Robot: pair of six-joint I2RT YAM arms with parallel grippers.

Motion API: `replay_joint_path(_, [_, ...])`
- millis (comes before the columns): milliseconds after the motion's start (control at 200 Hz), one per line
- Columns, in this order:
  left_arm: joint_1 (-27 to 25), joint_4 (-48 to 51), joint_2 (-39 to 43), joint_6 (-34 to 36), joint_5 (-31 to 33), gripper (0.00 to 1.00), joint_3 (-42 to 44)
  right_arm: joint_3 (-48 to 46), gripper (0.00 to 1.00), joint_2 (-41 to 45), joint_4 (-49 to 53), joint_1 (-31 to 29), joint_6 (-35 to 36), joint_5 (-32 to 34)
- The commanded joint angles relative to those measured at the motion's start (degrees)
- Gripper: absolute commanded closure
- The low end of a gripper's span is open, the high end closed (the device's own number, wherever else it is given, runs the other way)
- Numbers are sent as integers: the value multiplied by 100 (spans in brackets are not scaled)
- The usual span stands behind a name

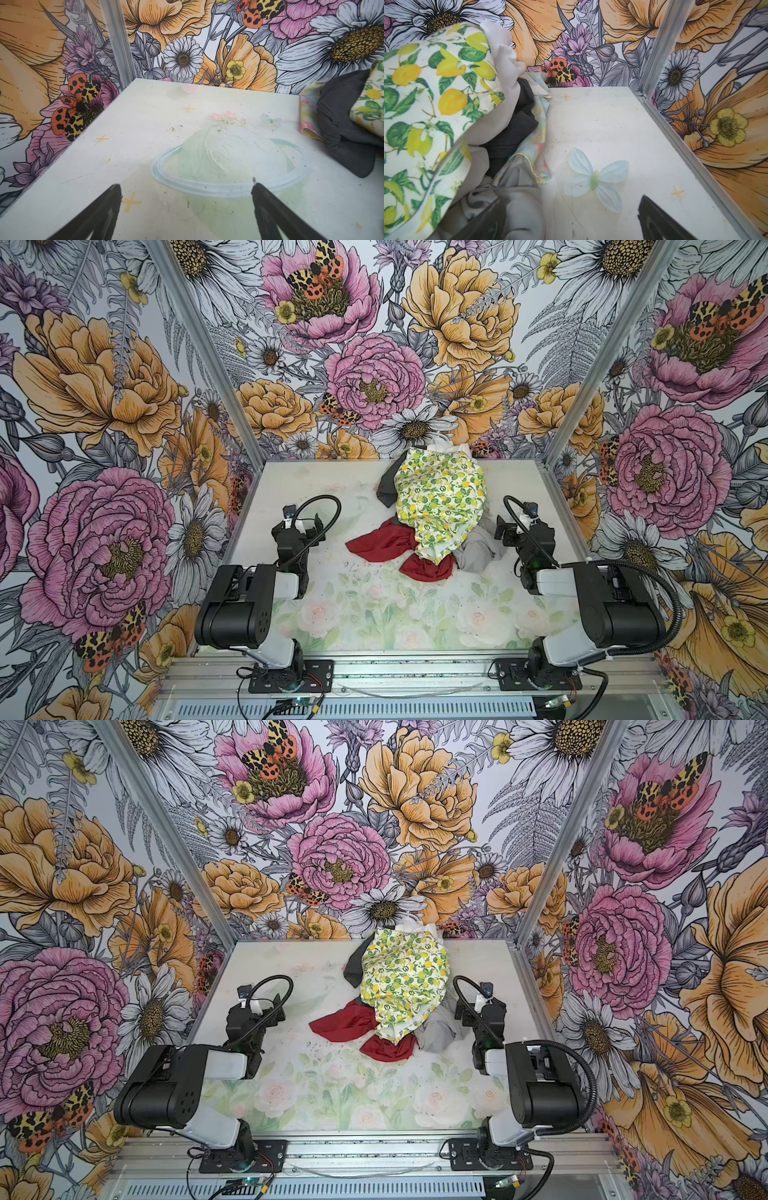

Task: Pick out a specific cloth from the pile

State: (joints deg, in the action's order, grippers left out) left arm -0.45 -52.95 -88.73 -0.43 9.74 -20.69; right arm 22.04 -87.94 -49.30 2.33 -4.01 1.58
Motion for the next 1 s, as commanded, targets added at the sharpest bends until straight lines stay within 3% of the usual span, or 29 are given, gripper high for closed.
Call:
replay_joint_path(0, [39,-70,-4,60,-130,1,-98,51,1,-14,-62,13,-66,-90])
replay_joint_path(996, [16,-56,-4,60,-95,1,-104,81,1,-31,-19,22,-74,-90])
